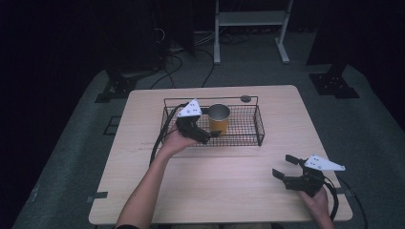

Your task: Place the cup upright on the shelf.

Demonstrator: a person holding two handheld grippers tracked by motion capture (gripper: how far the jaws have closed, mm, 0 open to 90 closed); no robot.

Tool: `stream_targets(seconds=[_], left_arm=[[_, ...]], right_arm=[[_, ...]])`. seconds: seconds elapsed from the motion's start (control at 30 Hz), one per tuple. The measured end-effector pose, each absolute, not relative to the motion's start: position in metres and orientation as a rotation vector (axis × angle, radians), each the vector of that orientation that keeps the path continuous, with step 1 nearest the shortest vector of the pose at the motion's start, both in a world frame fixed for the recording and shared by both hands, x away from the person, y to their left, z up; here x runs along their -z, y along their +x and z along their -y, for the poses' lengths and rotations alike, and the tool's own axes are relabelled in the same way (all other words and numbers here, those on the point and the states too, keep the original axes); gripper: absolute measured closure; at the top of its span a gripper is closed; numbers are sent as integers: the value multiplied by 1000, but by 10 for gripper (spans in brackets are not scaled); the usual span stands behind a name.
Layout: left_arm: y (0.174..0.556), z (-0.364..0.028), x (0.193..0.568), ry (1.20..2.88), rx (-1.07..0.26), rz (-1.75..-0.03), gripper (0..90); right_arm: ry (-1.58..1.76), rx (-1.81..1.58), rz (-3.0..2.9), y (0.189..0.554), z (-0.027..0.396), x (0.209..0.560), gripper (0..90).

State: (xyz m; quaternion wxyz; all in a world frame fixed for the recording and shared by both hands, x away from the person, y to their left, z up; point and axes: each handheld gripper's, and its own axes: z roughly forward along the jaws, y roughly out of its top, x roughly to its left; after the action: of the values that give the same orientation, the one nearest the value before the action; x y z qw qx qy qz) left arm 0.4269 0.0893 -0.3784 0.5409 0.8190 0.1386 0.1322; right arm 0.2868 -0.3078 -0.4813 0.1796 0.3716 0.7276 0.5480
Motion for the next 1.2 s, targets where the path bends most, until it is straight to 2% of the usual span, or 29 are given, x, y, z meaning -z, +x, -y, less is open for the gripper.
stream_targets(seconds=[1.2], left_arm=[[367, -109, 403, 1897, -342, -406, 7]], right_arm=[[1054, -1546, -2056, 287, 308, 481, 134]])
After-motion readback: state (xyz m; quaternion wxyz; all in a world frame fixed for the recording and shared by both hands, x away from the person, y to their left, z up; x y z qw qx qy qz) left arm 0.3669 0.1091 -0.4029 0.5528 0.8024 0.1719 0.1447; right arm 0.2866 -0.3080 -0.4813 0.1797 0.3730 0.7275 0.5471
